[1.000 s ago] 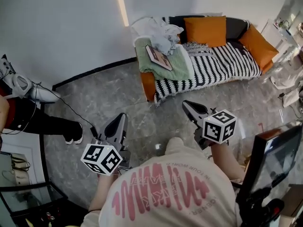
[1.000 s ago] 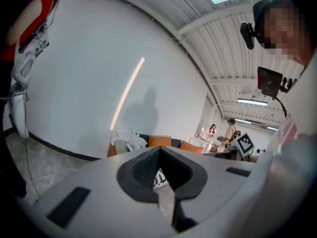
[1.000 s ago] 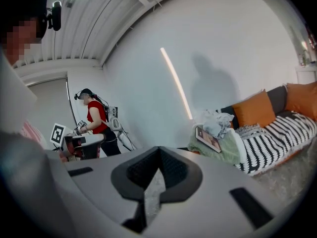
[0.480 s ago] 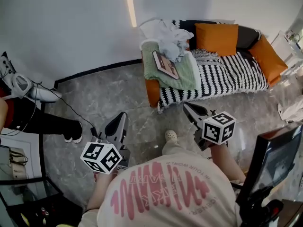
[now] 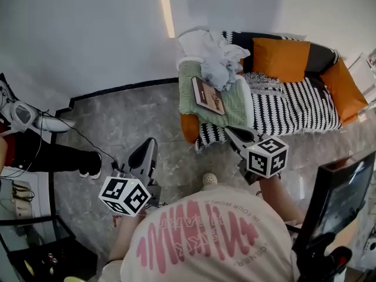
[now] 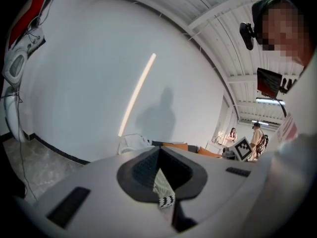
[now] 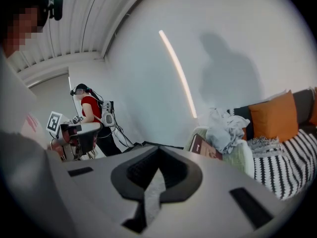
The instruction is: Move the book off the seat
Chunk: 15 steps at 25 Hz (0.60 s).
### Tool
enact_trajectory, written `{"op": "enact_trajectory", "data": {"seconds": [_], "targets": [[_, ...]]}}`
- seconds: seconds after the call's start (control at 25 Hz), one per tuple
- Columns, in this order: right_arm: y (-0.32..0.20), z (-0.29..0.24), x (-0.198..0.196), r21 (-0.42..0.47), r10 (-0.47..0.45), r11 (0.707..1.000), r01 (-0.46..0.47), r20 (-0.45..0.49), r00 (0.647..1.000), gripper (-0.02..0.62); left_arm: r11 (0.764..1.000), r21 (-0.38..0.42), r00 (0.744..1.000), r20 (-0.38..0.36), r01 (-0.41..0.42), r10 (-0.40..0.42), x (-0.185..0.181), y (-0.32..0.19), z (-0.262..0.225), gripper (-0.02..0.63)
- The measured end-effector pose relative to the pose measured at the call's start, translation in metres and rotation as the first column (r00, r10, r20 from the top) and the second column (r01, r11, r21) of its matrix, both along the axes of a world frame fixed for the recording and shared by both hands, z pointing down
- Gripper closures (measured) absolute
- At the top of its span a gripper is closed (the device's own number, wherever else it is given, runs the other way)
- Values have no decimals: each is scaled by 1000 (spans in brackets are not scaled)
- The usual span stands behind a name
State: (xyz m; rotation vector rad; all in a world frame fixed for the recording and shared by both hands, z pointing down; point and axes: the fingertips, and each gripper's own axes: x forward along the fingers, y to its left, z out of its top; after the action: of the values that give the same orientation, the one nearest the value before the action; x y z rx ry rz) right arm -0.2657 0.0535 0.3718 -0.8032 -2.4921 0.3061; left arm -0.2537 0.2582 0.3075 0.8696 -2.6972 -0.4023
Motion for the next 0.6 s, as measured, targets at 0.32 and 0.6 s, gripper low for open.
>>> {"op": "enact_trajectory", "data": {"seconds": [0.32,0.6], "targets": [[-2,17,-54,23,-108,994,108,-13,994,588,998,0,998,6,67,-67,-46,-19,2,598],[8,23,-80,-27,-131,991,132,9,991,588,995,3,995,21,98,-98,-73,-21,4,597]]}}
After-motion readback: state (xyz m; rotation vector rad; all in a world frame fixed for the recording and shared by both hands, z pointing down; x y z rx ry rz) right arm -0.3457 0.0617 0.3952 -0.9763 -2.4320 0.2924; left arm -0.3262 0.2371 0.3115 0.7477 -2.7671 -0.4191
